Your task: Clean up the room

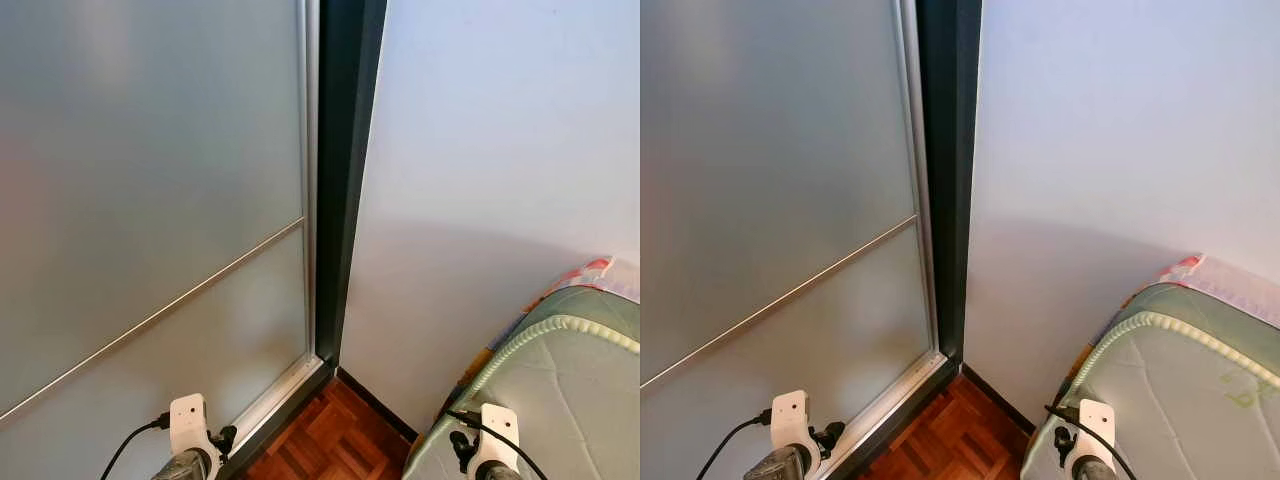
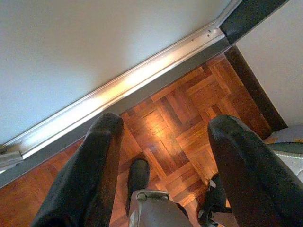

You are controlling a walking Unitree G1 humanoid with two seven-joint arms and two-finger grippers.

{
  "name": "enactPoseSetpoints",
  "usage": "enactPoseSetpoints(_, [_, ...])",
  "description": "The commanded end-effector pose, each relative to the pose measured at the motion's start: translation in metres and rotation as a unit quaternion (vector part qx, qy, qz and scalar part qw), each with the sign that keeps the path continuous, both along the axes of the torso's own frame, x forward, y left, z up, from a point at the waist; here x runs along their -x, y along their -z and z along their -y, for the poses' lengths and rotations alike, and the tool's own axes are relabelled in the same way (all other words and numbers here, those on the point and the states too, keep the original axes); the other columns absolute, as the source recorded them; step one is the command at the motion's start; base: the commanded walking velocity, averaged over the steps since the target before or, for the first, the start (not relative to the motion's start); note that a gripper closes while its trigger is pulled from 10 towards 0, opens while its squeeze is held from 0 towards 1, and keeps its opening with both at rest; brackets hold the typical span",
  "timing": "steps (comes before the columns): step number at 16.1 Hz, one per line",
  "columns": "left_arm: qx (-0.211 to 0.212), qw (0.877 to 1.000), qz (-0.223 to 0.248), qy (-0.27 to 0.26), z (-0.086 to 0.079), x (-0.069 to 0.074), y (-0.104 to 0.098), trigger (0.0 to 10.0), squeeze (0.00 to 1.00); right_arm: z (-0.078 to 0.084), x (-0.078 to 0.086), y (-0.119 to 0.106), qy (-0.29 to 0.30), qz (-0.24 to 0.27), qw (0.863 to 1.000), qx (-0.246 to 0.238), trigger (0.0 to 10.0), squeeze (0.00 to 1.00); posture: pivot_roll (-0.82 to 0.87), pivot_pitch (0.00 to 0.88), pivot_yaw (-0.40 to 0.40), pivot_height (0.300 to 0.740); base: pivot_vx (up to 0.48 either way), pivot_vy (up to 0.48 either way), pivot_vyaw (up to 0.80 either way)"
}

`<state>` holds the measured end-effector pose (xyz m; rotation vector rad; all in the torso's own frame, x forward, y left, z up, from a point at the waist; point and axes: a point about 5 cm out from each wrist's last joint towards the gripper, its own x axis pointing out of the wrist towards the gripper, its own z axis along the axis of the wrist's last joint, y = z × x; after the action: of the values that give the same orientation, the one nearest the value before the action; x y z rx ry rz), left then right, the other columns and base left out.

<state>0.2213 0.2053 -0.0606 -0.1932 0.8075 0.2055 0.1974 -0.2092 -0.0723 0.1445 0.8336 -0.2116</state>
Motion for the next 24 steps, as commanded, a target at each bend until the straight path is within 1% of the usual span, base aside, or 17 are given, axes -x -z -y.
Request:
enactPoseSetpoints(1, [-0.039,0.994,-0.082,0.056,-0.011,0.038,0.020,10.0,0.00,-0.005,-0.035,-0.018,-0.061,-0.007,0.998,-0.031,10.0,0.00,0.09,0.000,-0.004,0.740,0.000,0.000,0.00])
enactPoseSetpoints(3, [-0.054,0.990,-0.090,0.091,-0.010,0.043,0.022,10.0,0.00,-0.007,-0.045,-0.024,-0.046,0.009,0.998,-0.048,10.0,0.00,0.10,0.000,-0.017,0.740,0.000,0.000,0.00])
enactPoseSetpoints(4, [-0.047,0.992,-0.088,0.080,-0.010,0.044,0.022,10.0,0.00,-0.007,-0.046,-0.025,-0.042,0.012,0.998,-0.051,10.0,0.00,0.10,0.000,-0.018,0.740,0.000,0.000,0.00])
enactPoseSetpoints(5, [-0.044,0.993,-0.089,0.071,-0.011,0.045,0.023,10.0,0.00,-0.006,-0.046,-0.025,-0.052,0.008,0.998,-0.037,10.0,0.00,0.11,0.000,-0.021,0.740,0.000,0.000,0.00])
enactPoseSetpoints(6, [-0.037,0.993,-0.087,0.065,-0.012,0.047,0.023,10.0,0.00,-0.006,-0.046,-0.025,-0.053,0.007,0.998,-0.037,10.0,0.00,0.11,0.000,-0.023,0.740,0.000,0.000,0.00])
enactPoseSetpoints(8, [-0.035,0.993,-0.091,0.060,-0.013,0.050,0.024,10.0,0.00,-0.007,-0.046,-0.024,-0.053,0.003,0.998,-0.034,10.0,0.00,0.11,0.000,-0.020,0.740,0.000,0.000,0.00])
enactPoseSetpoints(9, [-0.044,0.993,-0.094,0.062,-0.015,0.051,0.024,10.0,0.00,-0.007,-0.046,-0.024,-0.051,0.003,0.998,-0.034,10.0,0.00,0.11,0.000,-0.021,0.740,0.000,0.000,0.00])
enactPoseSetpoints(10, [-0.039,0.994,-0.083,0.066,-0.005,0.042,0.022,10.0,0.00,-0.007,-0.045,-0.024,-0.045,0.005,0.998,-0.038,10.0,0.00,0.11,0.000,-0.025,0.740,0.000,0.000,0.00])
enactPoseSetpoints(12, [-0.038,0.994,-0.074,0.074,0.002,0.035,0.020,10.0,0.00,-0.006,-0.044,-0.023,-0.044,0.002,0.998,-0.039,10.0,0.00,0.11,0.000,-0.024,0.740,0.000,0.000,0.00])
enactPoseSetpoints(16, [-0.045,0.993,-0.072,0.083,0.001,0.035,0.020,10.0,0.00,-0.006,-0.046,-0.024,-0.043,0.002,0.998,-0.039,10.0,0.00,0.11,0.000,-0.027,0.740,0.000,0.000,0.00])
enactPoseSetpoints(17, [-0.049,0.992,-0.073,0.091,0.001,0.034,0.019,10.0,0.00,-0.006,-0.047,-0.025,-0.042,0.003,0.998,-0.039,10.0,0.00,0.11,0.000,-0.027,0.740,-0.244,0.000,0.00])
enactPoseSetpoints(22, [-0.046,0.992,-0.072,0.089,0.003,0.034,0.020,10.0,0.00,-0.006,-0.048,-0.026,-0.040,0.005,0.998,-0.040,10.0,0.00,0.11,0.000,-0.023,0.740,-0.250,0.000,0.00])
enactPoseSetpoints(24, [-0.049,0.991,-0.075,0.097,0.004,0.035,0.020,10.0,0.00,-0.007,-0.048,-0.026,-0.041,0.004,0.998,-0.041,10.0,0.00,0.11,0.000,-0.023,0.740,-0.263,0.000,0.00])
